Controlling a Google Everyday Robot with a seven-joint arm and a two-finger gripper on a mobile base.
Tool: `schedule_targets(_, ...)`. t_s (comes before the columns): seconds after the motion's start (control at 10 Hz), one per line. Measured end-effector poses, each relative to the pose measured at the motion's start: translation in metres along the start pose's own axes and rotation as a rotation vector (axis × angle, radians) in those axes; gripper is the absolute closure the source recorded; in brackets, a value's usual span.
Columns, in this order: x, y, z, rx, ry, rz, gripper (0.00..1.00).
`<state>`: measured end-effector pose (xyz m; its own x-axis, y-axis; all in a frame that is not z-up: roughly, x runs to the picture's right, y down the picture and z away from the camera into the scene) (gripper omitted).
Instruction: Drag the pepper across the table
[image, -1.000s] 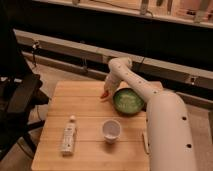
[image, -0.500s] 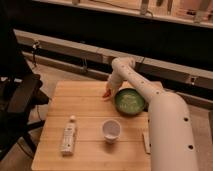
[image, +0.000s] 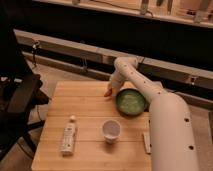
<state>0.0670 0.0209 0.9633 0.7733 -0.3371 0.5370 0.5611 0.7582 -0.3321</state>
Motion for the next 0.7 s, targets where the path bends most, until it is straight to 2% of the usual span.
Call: schedule_targets(0.7, 0.015, 0.003, -0.006, 0.013, -0.007, 0.024, 1.0)
